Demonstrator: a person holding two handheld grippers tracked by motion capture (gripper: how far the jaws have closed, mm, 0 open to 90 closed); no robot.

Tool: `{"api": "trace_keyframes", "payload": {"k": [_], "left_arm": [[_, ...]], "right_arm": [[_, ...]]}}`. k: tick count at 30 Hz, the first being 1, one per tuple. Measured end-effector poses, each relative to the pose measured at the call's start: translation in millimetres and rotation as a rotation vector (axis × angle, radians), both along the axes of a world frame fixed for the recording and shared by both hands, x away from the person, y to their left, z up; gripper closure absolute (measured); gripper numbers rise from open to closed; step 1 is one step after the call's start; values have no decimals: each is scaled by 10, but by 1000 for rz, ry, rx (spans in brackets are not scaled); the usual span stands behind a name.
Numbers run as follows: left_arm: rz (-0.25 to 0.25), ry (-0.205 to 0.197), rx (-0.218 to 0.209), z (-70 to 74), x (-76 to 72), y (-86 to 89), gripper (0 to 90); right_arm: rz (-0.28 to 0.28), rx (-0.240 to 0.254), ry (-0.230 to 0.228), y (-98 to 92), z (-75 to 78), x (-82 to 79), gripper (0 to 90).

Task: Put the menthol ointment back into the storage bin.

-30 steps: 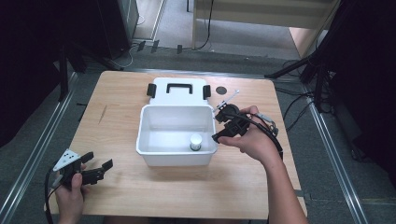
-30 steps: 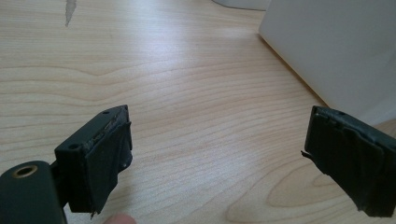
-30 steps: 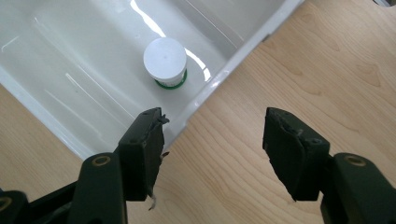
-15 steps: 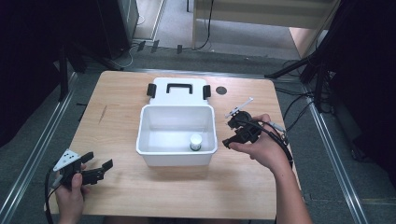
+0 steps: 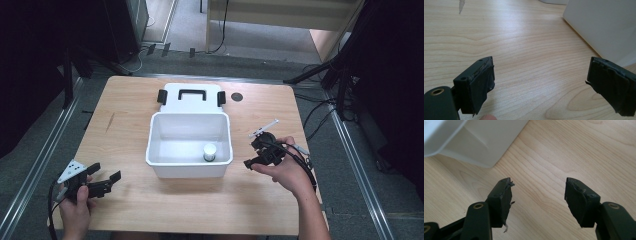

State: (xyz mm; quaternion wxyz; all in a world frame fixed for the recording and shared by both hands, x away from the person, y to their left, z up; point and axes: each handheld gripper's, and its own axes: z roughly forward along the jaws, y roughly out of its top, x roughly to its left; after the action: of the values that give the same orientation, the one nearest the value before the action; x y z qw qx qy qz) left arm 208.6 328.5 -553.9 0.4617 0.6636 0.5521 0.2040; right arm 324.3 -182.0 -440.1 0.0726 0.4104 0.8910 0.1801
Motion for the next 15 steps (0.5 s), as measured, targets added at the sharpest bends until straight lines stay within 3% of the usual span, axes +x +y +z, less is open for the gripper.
{"api": "trace_keyframes", "payload": {"k": [6,13,15], "left_arm": [[0,0,1,0,-1,-1,84],[0,2,5,1,1,-2,84],[0,2,5,1,0,-2,84]], "right_arm": [[-32,27,-29,-100,-106,-48,398],[-76,114,-111,-246,-263,-149,399],[-84,124,-113,-255,-274,-164,399]]}}
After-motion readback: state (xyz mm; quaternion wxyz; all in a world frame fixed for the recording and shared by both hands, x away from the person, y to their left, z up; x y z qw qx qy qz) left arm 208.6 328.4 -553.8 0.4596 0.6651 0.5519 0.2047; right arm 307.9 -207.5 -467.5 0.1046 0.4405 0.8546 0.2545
